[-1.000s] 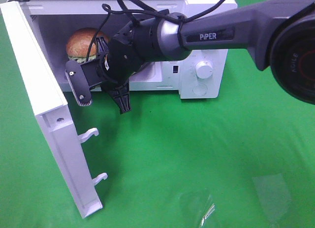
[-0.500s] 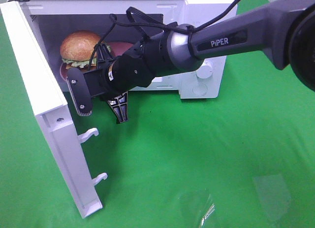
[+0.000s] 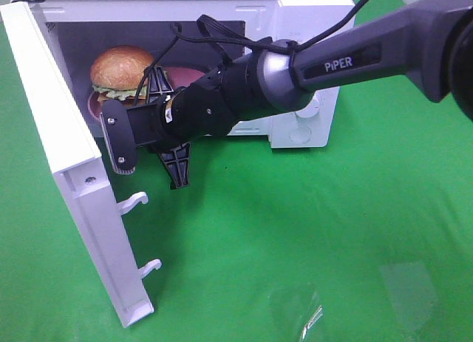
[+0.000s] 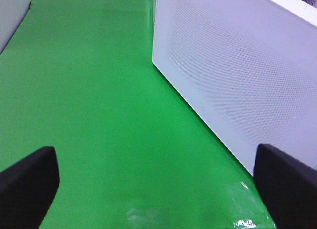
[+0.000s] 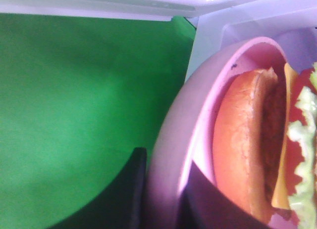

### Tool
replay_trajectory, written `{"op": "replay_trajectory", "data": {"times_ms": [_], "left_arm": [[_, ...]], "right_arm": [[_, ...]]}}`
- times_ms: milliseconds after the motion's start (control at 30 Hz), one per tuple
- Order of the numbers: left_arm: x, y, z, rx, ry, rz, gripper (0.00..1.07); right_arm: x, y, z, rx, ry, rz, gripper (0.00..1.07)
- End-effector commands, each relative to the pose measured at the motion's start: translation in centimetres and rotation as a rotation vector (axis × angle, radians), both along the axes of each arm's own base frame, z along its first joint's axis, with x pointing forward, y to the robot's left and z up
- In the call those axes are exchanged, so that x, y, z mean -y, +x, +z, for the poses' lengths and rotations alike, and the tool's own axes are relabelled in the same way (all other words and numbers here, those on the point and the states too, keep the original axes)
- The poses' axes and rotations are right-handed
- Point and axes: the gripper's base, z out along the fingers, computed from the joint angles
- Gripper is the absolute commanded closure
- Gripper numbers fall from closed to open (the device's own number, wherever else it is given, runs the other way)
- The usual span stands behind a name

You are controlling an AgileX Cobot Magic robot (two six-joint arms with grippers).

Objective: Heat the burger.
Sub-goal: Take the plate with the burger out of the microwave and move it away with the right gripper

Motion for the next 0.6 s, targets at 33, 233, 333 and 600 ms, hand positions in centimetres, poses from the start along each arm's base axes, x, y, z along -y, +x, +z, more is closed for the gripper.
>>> {"op": "replay_trajectory", "data": {"times_ms": [33,233,333,600], "left_arm": [[0.0,-0.2,0.1,0.026,-0.002,0.001,0.07],[0.0,-0.2,0.1,0.026,-0.002,0.001,0.07],[0.0,-0.2,0.1,0.026,-0.002,0.001,0.07],[0.0,-0.2,0.1,0.026,-0.002,0.001,0.07]], "right_arm": [[-0.1,-0.1,3.0,0.117,0.104,0.026,1.07],[1.2,-1.5,3.2,0.129,0.118,0.032,1.07],[1.6,-2.0,3.4,0.139,0.132,0.035,1.07],[3.5,-4.0,4.2,0.153,0.147,0.043,1.07]]}}
